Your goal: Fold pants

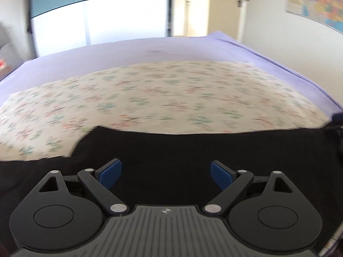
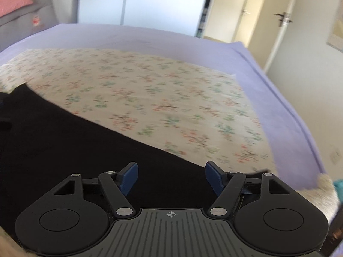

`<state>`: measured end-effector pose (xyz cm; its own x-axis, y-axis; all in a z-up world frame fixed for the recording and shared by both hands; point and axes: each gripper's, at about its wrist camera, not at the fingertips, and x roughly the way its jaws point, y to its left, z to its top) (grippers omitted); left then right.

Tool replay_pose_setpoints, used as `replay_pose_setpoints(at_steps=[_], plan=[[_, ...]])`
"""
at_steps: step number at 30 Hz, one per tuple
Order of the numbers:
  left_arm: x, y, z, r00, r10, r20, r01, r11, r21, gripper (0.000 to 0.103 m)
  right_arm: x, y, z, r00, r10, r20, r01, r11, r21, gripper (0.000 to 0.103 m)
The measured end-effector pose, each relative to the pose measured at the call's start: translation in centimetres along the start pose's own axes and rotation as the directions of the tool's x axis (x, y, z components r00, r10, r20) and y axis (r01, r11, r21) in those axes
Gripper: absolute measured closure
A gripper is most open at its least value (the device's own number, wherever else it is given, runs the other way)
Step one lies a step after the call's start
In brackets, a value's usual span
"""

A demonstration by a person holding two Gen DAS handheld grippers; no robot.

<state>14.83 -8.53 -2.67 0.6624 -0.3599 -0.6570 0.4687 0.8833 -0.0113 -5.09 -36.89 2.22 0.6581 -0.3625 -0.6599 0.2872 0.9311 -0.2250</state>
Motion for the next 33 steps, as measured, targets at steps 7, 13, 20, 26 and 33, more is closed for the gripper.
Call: replay_pose_setpoints(at_steps=[7, 13, 20, 26, 33], plan=[[0.8, 9.1, 0.9, 0.989, 0.150, -0.013, -0.151, 0.979, -0.139, 0.000, 4.9, 6.4, 3.9, 0.968, 0.248, -0.032, -0.248, 0.969, 0.012, 0.032], [0.5, 14.5, -0.5, 0.982, 0.186, -0.030, -0.188, 0.965, -0.185, 0.000, 9.3, 13.1, 7.0, 0.920, 0.390, -0.033, -0.389, 0.921, 0.028, 0.032], [2.9, 18.6, -2.3, 0.938, 0.310, -0.153, -0.336, 0.922, -0.192, 0.000, 13.4, 21.7, 10.6, 0.862, 0.504, -0.043, -0.505, 0.863, 0.003, 0.032], [1.9, 21.2, -3.8, 0.937, 0.308, -0.168, -0.342, 0.909, -0.237, 0.000, 17.2, 26.9, 15.0, 0.819, 0.573, -0.012, -0.572, 0.819, 0.052, 0.034], [1.2, 21.9, -4.1, 0.936, 0.313, -0.158, -0.346, 0.901, -0.263, 0.000, 20.0, 31.4, 16.1, 0.760, 0.647, -0.063, -0.643, 0.763, 0.068, 0.092]])
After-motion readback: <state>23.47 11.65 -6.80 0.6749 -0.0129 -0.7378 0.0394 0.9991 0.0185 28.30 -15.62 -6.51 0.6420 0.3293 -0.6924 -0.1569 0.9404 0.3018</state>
